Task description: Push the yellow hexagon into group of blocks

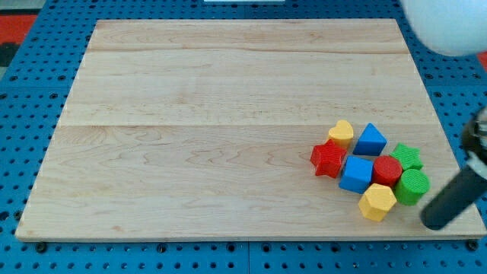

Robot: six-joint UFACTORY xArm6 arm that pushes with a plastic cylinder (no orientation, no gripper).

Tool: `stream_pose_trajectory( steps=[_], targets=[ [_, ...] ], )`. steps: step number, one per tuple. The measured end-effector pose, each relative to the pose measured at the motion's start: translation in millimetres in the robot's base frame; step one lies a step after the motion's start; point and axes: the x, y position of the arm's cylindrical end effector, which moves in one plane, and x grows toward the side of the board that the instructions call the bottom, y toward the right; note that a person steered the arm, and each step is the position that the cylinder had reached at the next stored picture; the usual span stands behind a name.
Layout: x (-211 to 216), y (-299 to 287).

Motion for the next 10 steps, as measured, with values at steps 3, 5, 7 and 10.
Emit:
stream_pose_trajectory(
  steps=[3, 5, 7, 10],
  targets=[
    [-38, 2],
    [25, -1],
    [9, -55],
    [-36, -51]
  ],
)
